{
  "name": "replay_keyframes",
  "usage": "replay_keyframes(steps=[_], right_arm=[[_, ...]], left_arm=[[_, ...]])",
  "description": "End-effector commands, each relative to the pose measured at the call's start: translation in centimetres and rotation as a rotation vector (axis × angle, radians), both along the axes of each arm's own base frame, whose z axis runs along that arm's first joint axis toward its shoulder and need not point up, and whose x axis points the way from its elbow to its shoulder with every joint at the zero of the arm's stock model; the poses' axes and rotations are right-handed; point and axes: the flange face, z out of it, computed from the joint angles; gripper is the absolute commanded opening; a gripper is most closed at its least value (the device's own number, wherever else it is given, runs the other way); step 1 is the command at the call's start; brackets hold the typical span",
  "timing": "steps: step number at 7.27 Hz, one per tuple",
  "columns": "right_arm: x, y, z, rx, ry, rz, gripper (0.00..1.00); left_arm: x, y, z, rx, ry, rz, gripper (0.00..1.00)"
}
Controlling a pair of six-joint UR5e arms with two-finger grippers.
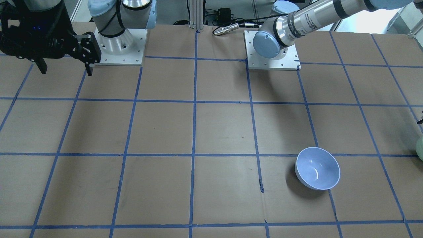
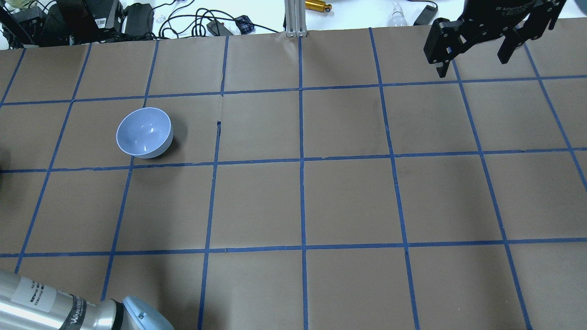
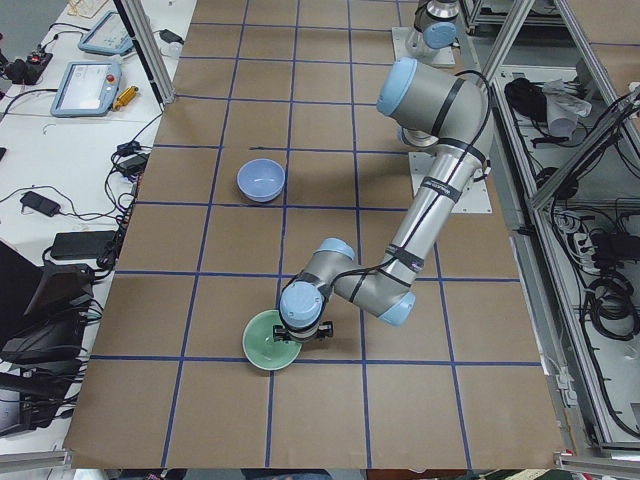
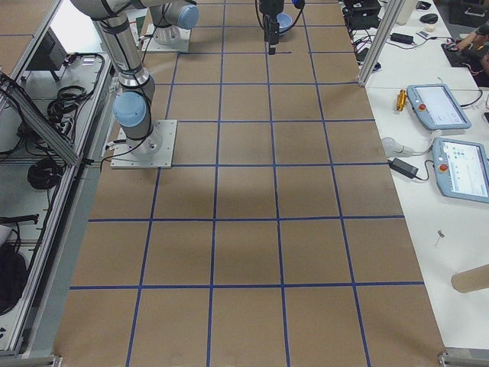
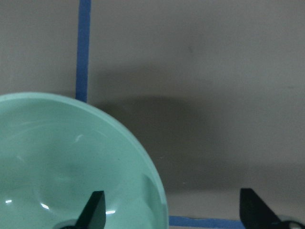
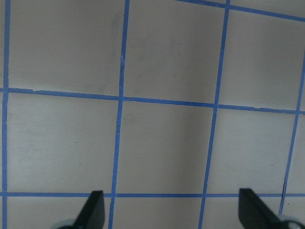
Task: Stack green bowl on blue bowl
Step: 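Close the left gripper on the rim of the mint green bowl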
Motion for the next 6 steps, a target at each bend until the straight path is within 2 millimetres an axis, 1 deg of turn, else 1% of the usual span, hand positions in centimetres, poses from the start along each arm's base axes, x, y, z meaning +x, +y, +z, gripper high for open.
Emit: replay_keyframes(steps=[1, 2, 3, 4, 5, 6], right_arm=[[0.0, 0.0, 0.0, 0.0, 0.0, 0.0, 1.0], [0.0, 0.0, 0.0, 0.0, 0.0, 0.0, 1.0], [0.0, 0.0, 0.0, 0.0, 0.0, 0.0, 1.0], [0.0, 0.0, 0.0, 0.0, 0.0, 0.0, 1.0], [0.0, 0.0, 0.0, 0.0, 0.0, 0.0, 1.0], [0.0, 0.0, 0.0, 0.0, 0.0, 0.0, 1.0]], left_arm=[[-0.04, -0.08, -0.25, 0.002, 0.0, 0.007, 0.88], [-0.17, -0.25, -0.24, 0.002, -0.002, 0.005, 0.77], [-0.23, -0.35, -0.22, 0.001, -0.003, 0.005, 0.59], [-0.24, -0.34, -0.01, -0.001, -0.006, 0.005, 0.44], [-0.24, -0.34, 0.0, -0.001, -0.006, 0.01, 0.44], [-0.36, -0.4, 0.27, -0.003, -0.009, 0.01, 0.26]])
